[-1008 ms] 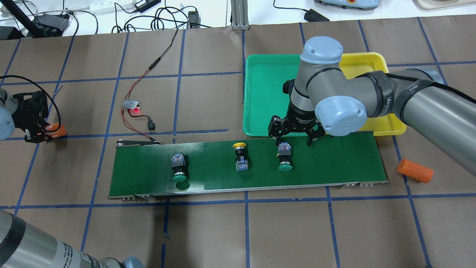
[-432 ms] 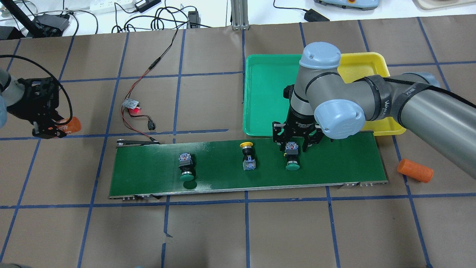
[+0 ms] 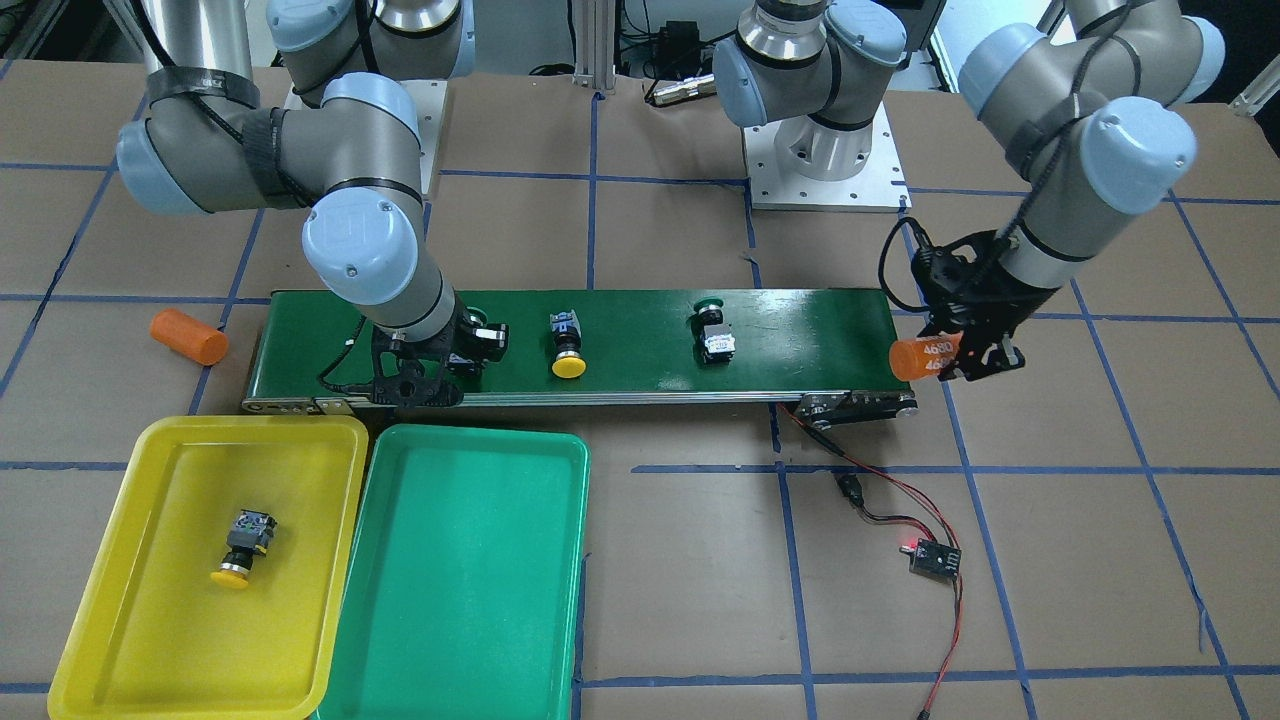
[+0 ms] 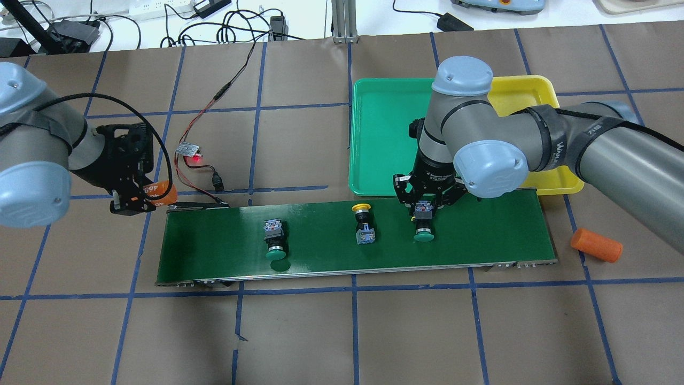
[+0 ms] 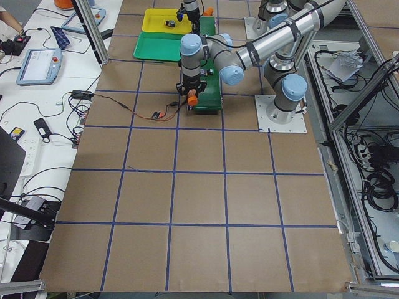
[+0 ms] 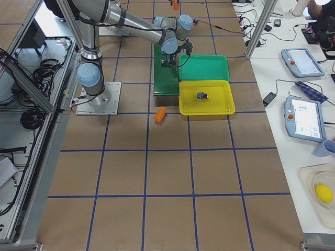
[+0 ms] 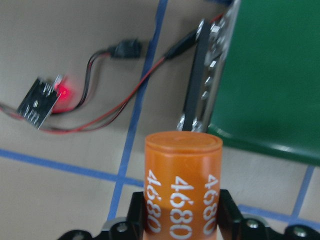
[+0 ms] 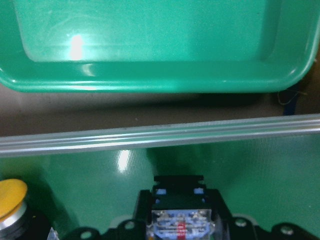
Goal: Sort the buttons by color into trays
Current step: 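Drop button into green tray with right gripper while left sets cylinder on belt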
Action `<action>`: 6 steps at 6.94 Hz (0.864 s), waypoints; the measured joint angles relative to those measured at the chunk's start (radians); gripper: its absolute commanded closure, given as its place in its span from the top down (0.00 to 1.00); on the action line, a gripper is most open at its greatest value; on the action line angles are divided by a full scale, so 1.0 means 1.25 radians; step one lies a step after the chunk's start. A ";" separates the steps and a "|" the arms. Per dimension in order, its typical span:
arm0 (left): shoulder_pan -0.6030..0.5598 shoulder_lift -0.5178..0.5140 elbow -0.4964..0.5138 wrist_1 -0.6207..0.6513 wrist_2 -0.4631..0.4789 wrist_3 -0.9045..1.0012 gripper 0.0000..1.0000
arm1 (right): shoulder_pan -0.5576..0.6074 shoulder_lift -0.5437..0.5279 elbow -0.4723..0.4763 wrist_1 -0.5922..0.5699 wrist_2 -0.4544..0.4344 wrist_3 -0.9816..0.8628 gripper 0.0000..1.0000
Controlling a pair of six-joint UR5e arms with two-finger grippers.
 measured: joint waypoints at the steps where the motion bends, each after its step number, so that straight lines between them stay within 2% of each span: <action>1: -0.020 0.032 -0.048 0.005 -0.004 -0.034 0.00 | -0.009 -0.016 -0.018 -0.002 -0.010 0.001 0.00; 2: -0.040 0.050 -0.073 0.010 -0.011 -0.077 0.42 | -0.021 -0.022 -0.053 -0.014 -0.016 0.001 0.00; 3: -0.062 0.051 -0.085 0.013 -0.017 -0.110 0.58 | -0.036 -0.004 -0.105 -0.032 -0.018 -0.002 0.00; 4: -0.080 0.046 -0.093 0.018 -0.021 -0.133 0.86 | -0.043 0.041 -0.157 -0.062 -0.021 -0.007 0.00; 5: -0.091 0.044 -0.097 0.021 -0.023 -0.151 1.00 | -0.046 0.100 -0.193 -0.116 -0.027 -0.009 0.00; 6: -0.097 0.046 -0.097 0.022 -0.024 -0.173 1.00 | -0.047 0.156 -0.212 -0.179 -0.033 -0.007 0.31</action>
